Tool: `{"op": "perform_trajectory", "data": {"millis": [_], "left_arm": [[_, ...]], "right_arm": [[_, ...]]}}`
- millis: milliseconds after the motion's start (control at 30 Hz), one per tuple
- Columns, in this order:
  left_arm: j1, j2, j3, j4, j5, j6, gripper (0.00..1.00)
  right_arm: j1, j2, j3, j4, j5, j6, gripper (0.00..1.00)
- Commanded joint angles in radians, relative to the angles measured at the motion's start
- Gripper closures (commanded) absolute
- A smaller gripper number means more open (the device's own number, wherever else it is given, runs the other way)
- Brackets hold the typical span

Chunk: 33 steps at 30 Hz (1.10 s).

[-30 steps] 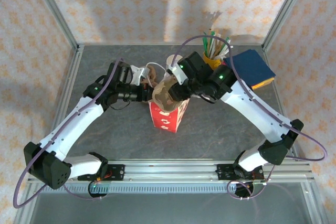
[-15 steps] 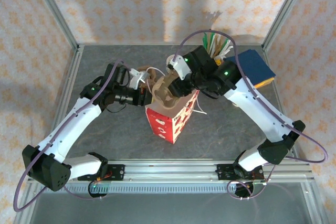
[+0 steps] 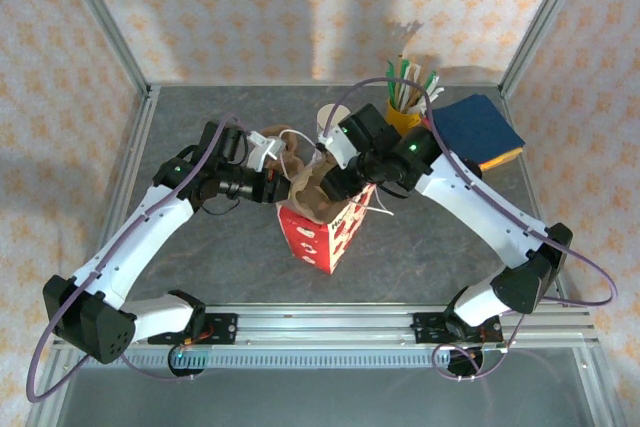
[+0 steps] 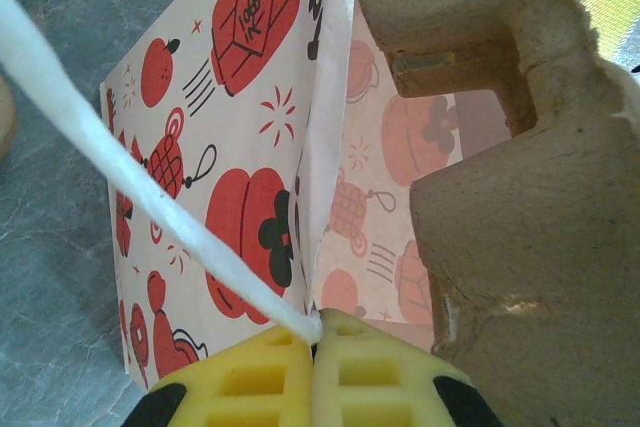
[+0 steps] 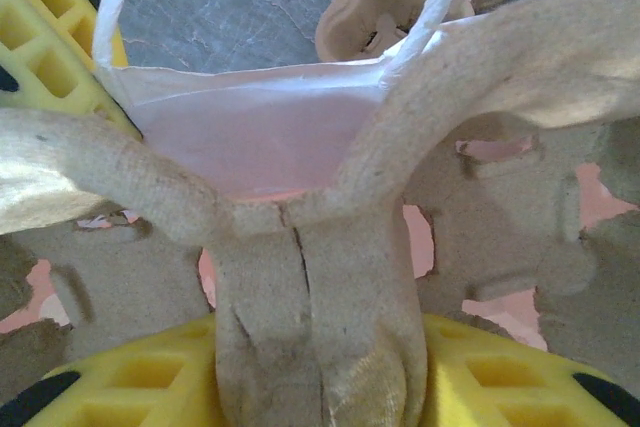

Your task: Pack the takeout coffee

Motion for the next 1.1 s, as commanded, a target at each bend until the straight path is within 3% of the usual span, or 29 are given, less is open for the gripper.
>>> {"op": "perform_trajectory", "data": {"millis": [0, 1067], "left_arm": [[0.012, 0.001, 0.025, -0.029, 0.022, 0.03, 1.0], [0.012, 0.01, 0.043, -0.015, 0.05, 0.033, 1.0]], "right_arm": [[-0.001, -0.036, -0.023, 0.016, 0.01, -0.006, 0.55], [-0.001, -0.011, -0.194, 0.036, 0.034, 0.062, 0.55]]}}
